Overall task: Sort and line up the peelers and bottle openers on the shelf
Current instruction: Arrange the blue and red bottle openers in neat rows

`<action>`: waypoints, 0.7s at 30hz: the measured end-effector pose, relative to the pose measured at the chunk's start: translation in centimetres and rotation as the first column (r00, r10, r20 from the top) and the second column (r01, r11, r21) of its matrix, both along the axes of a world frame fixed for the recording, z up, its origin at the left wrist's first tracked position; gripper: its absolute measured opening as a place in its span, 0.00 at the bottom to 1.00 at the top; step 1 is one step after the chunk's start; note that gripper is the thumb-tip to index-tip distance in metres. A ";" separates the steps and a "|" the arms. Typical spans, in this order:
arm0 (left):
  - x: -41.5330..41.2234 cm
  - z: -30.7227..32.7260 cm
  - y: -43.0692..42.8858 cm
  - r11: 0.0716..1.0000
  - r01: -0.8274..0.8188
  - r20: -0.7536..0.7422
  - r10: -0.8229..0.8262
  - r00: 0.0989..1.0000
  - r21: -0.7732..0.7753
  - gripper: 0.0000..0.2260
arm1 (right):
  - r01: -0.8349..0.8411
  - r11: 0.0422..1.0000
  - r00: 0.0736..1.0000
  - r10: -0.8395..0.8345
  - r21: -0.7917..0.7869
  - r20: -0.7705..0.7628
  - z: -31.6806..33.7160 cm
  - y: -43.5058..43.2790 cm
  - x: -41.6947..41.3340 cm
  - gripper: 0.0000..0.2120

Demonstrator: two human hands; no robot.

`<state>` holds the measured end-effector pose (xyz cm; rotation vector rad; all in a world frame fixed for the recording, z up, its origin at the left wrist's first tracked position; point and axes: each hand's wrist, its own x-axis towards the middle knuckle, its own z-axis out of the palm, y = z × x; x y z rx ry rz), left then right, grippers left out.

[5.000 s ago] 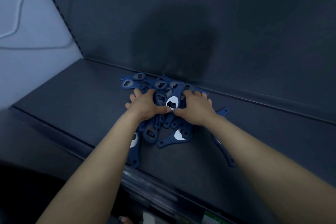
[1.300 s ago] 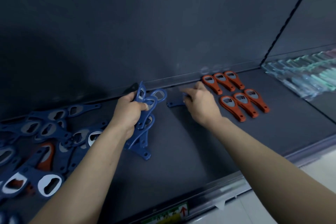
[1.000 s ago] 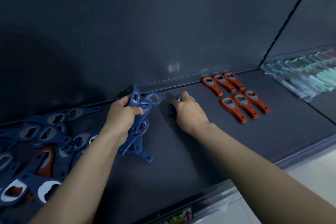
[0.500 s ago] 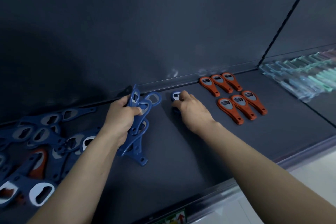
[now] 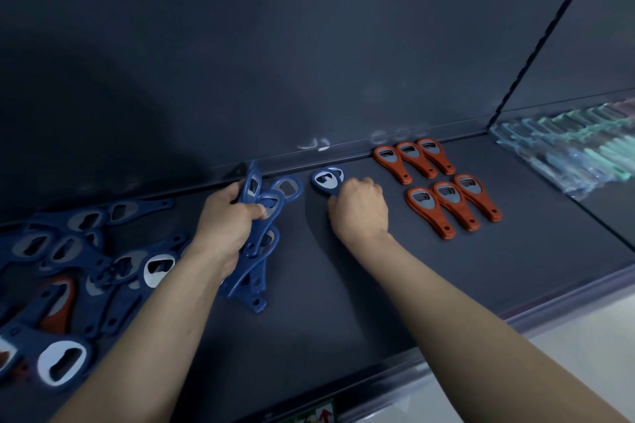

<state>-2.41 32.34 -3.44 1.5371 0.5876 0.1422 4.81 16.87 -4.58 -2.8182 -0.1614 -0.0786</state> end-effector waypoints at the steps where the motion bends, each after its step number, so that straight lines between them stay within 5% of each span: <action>1: 0.0 0.0 0.0 1.000 -0.004 -0.001 0.004 1.000 0.002 0.15 | 0.008 1.000 1.000 -0.008 0.002 -0.001 0.0 -0.3 0.2 0.10; 21: 0.9 -0.3 -1.1 1.000 -0.024 -0.009 0.024 1.000 0.007 0.15 | 0.117 0.990 0.992 -0.112 0.083 -0.055 -0.1 -1.3 2.6 0.11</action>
